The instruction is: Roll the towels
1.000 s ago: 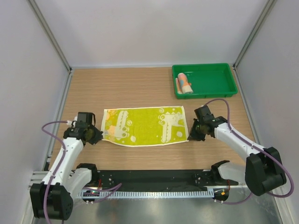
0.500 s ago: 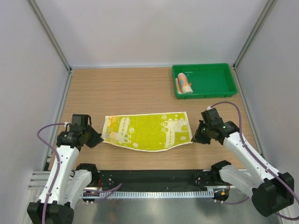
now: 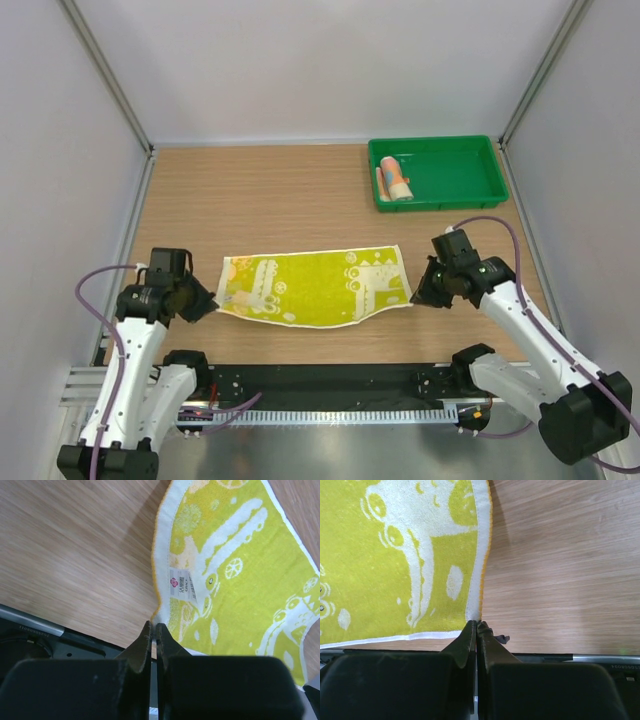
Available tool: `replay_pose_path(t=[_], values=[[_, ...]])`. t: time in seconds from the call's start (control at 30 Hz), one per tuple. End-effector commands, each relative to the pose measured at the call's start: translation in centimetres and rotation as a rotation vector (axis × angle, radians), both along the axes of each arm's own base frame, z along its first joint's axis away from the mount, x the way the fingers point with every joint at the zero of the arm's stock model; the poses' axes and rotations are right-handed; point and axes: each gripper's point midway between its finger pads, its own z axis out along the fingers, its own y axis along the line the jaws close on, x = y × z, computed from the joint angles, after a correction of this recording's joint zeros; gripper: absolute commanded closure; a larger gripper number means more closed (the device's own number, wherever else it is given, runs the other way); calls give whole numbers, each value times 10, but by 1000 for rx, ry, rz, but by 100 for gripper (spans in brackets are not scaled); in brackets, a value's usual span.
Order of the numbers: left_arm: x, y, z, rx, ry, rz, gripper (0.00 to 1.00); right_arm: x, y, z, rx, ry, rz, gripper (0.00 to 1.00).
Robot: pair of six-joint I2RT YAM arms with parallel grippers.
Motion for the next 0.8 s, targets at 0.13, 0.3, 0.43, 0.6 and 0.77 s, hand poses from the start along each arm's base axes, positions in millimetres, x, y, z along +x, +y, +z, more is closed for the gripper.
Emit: replay_pose_path(t=[0.13,0.3,0.43,0.6,0.77], values=[[36,1,24,30,-66,-50,99,48,10,28,-23,-83,28,99],[63,1,30,47,-60,-72,99,78,15,34,-60,-98,45,99],[85,7,28,92,-37,-80,99,107,17,29,-84,-79,46,99],[113,10,26,123,-23,-87,99,139,15,30,-93,-92,43,99],[138,10,14,136,16,-107,99,160,10,17,-102,-59,44,99]])
